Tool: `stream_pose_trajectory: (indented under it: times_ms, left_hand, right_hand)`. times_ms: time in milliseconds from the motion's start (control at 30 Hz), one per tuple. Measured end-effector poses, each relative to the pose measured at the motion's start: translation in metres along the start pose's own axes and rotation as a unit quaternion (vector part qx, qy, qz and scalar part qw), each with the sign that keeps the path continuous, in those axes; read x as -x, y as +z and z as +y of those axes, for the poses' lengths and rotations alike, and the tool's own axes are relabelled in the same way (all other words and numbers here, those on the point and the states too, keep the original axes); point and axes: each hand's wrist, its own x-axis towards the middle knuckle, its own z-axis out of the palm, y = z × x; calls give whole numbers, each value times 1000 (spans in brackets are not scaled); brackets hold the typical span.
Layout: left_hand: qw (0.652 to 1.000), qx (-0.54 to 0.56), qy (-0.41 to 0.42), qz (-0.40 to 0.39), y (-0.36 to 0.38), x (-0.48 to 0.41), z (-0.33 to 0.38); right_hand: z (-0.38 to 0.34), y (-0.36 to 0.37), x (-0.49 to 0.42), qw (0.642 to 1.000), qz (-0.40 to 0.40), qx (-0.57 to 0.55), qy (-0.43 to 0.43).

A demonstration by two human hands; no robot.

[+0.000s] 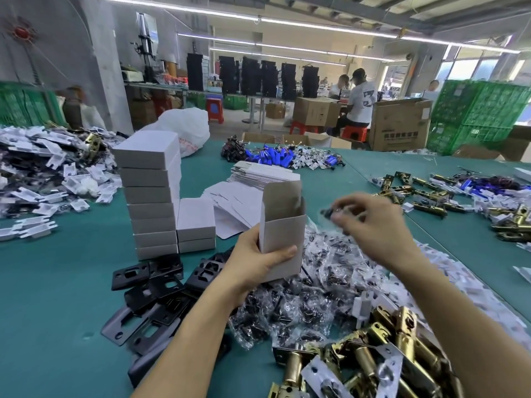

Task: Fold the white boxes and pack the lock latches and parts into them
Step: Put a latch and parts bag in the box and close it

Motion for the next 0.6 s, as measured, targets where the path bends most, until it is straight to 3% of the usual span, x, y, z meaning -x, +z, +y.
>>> stream_pose_trajectory:
  times_ms: [67, 133, 267, 467, 600]
  left_hand:
    - [999, -32, 2, -24, -1, -1, -2]
    - [996, -65, 13, -54, -1, 0, -1]
    - [993, -100, 32, -62, -1, 0, -2]
    - [988, -136, 29, -69, -2, -1, -7]
    - [987, -146, 28, -57, 0, -1, -8]
  right_hand:
    - [-18, -15, 0, 992, 15, -119, -38]
    - [-34, -20, 0, 986, -24, -151, -70]
    - [-47, -8, -1, 993, -67, 1, -98]
    - [-42, 7, 0, 991, -98, 56, -78]
    - [-36, -2, 0, 974, -142, 160, -70]
